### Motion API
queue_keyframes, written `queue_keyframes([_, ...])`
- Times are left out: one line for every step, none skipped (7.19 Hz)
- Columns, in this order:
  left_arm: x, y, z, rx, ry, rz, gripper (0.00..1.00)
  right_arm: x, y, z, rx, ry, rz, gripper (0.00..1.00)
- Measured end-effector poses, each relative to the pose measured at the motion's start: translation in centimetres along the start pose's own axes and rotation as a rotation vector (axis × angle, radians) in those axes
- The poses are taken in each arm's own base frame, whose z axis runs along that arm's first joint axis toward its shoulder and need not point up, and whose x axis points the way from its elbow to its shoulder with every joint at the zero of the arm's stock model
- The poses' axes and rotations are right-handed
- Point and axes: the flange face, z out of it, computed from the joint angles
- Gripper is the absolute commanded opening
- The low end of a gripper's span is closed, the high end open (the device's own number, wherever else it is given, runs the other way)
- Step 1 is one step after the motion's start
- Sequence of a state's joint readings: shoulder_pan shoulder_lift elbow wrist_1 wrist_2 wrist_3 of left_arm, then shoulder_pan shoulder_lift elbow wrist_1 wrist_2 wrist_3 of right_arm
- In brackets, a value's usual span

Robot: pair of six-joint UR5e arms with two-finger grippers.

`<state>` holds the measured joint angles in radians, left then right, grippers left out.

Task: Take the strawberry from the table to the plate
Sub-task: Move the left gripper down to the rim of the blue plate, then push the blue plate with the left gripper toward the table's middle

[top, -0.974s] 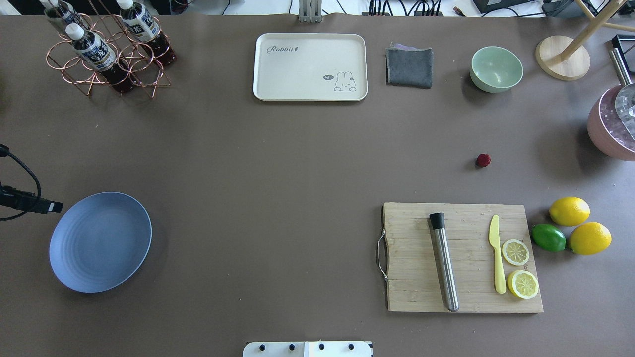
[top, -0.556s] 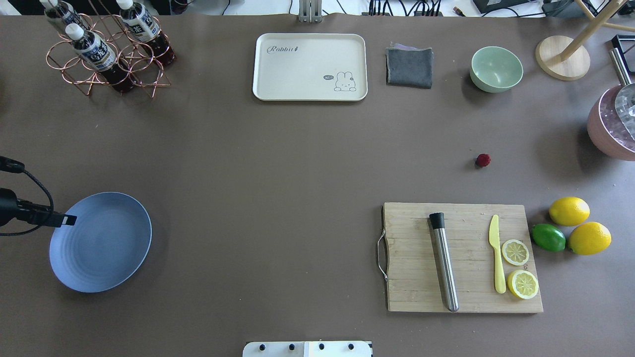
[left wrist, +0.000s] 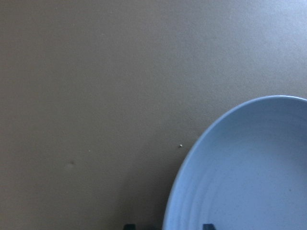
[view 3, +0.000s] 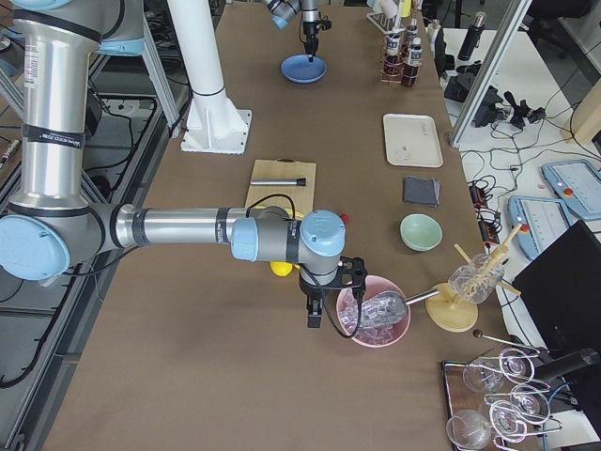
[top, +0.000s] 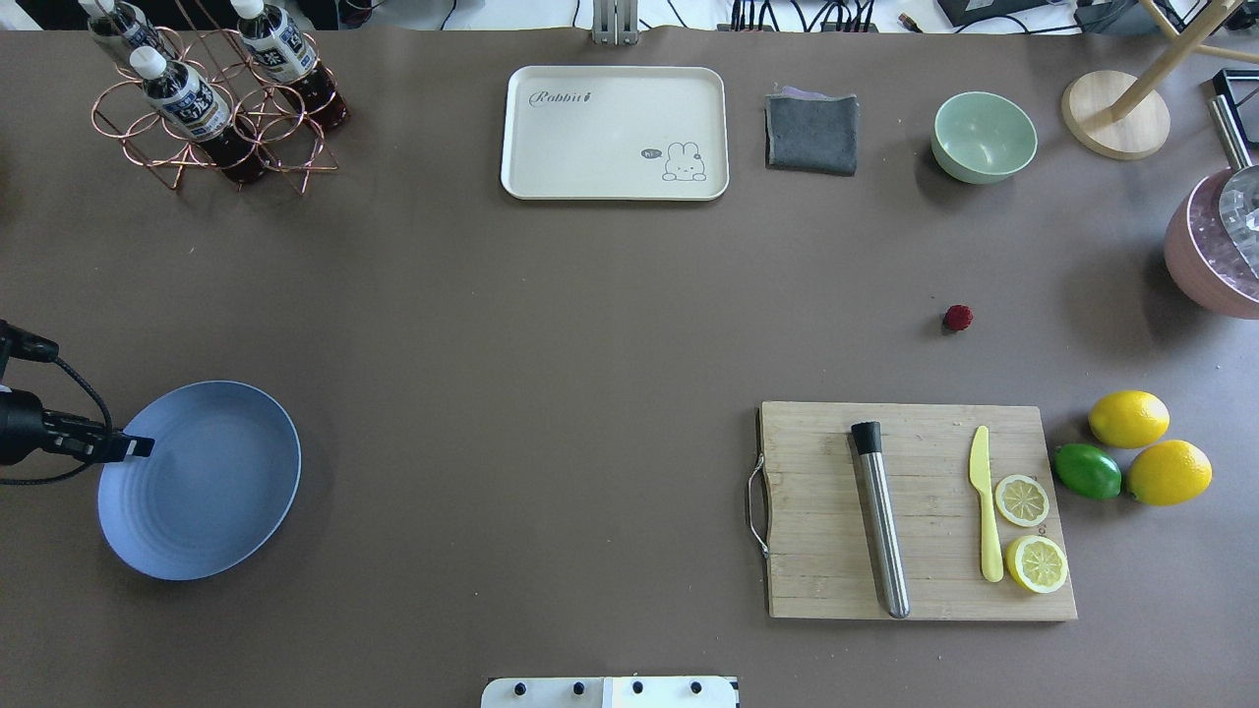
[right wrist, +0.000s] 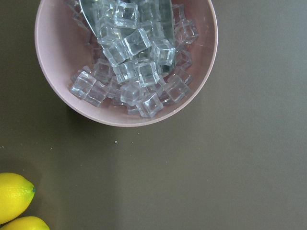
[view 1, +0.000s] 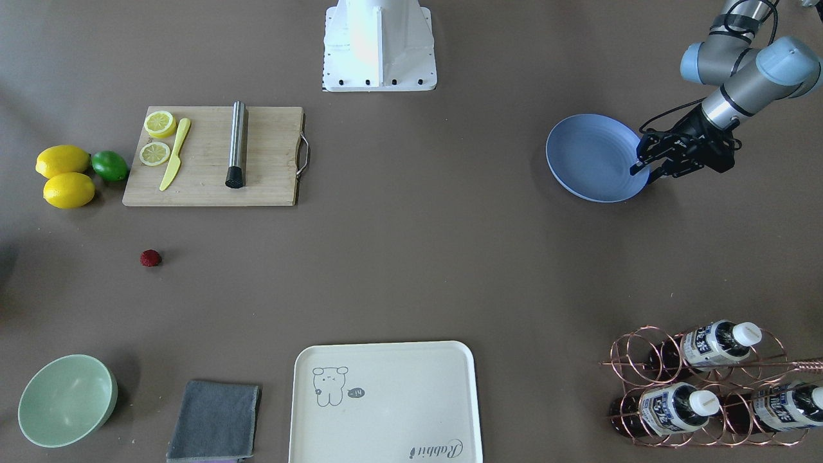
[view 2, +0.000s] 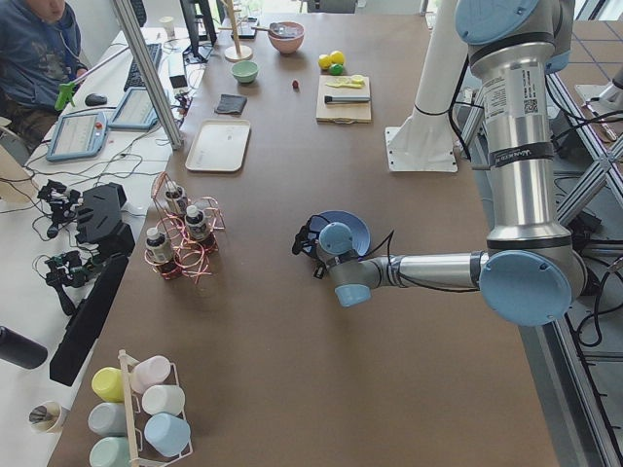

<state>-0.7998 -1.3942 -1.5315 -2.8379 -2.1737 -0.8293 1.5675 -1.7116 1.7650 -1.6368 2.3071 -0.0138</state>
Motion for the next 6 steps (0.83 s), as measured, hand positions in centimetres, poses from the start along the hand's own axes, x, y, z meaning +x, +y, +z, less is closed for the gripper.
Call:
queue_keyframes([0.3,-0.2,0.0,0.004,0.008,0.003,0.00,0.0,0.0,0.0,0.000,0.000,0.000,1.00])
queue_keyframes([1.3,-1.0,0.1,0.014,0.029,-0.004,0.00,0.0,0.0,0.0,0.000,0.000,0.000,1.00])
queue_keyframes([2.9,-2.6,0.3,0.022,0.064,-0.026,0.00,0.0,0.0,0.0,0.001,0.000,0.000,1.00])
queue_keyframes([5.2,-5.0,0.9,0.023,0.113,-0.062,0.00,0.0,-0.1,-0.1,0.001,0.000,-0.001,1.00])
queue_keyframes([8.3,-8.4,1.8,0.031,0.166,-0.114,0.00,0.0,-0.1,-0.1,0.001,0.000,-0.001,1.00])
queue_keyframes([12.7,-12.7,3.4,0.034,0.209,-0.167,0.00,0.0,0.0,0.0,0.001,0.000,0.000,1.00])
